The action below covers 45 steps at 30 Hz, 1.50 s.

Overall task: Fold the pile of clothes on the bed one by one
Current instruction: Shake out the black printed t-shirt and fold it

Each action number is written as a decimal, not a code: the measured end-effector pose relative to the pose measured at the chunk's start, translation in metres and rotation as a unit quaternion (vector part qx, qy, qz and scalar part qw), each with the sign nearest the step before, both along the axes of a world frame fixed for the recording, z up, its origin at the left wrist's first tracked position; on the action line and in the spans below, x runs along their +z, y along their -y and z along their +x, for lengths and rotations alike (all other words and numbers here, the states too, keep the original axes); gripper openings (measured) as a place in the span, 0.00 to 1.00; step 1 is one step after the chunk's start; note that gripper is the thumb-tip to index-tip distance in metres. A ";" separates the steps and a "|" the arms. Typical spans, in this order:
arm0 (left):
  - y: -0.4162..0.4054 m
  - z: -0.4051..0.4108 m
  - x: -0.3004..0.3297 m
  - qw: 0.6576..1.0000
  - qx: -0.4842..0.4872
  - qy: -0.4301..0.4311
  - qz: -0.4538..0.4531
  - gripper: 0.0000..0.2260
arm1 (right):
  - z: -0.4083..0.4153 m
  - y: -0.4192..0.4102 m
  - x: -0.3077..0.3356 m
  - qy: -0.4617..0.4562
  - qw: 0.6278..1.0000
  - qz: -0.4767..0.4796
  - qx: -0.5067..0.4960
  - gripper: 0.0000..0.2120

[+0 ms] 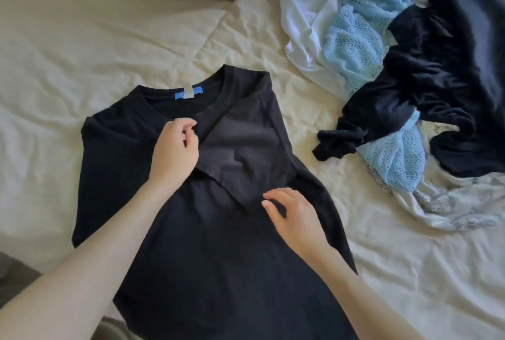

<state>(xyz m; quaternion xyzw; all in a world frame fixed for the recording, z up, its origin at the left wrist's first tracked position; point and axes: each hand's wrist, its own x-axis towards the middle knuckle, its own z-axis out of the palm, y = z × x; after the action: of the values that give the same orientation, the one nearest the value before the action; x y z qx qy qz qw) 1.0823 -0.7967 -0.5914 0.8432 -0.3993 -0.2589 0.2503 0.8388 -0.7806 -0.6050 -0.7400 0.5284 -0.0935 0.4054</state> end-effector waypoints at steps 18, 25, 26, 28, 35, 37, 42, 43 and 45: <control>0.176 -0.071 -0.044 0.967 -0.024 -0.254 -0.020 0.13 | 0.002 0.067 -0.013 0.381 0.610 0.391 -0.574 0.18; 0.137 -0.061 -0.050 0.997 -0.080 -0.010 -0.004 0.13 | 0.011 0.050 -0.021 0.169 0.787 0.419 -0.420 0.08; 0.131 -0.057 -0.049 0.995 -0.094 0.029 0.009 0.12 | 0.013 0.046 -0.022 0.157 0.795 0.414 -0.415 0.07; 0.124 -0.050 -0.045 0.989 -0.116 0.086 0.026 0.11 | 0.015 0.043 -0.022 0.159 0.799 0.402 -0.419 0.06; 0.085 -0.038 -0.029 0.956 -0.212 0.191 0.065 0.22 | 0.008 0.025 -0.017 0.120 0.843 0.357 -0.383 0.15; 0.065 -0.035 -0.024 0.954 -0.210 0.206 0.062 0.23 | 0.004 0.017 -0.013 0.064 0.886 0.305 -0.344 0.18; -0.013 -0.021 -0.002 0.970 -0.138 0.198 0.005 0.23 | -0.012 -0.017 0.000 -0.114 0.981 0.103 -0.119 0.19; -0.035 -0.017 0.002 0.974 -0.113 0.196 0.003 0.22 | -0.013 -0.027 0.003 -0.145 0.986 0.059 -0.062 0.19; -0.080 -0.010 0.006 0.980 -0.060 0.189 0.014 0.22 | -0.012 -0.046 0.009 -0.186 0.982 0.003 0.016 0.20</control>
<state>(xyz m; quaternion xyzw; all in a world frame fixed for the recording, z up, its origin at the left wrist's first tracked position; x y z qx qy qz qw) 1.0726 -0.7163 -0.5854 0.8549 -0.4854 -0.1149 0.1428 0.8267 -0.7347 -0.5961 -0.7516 0.5833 0.0537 0.3032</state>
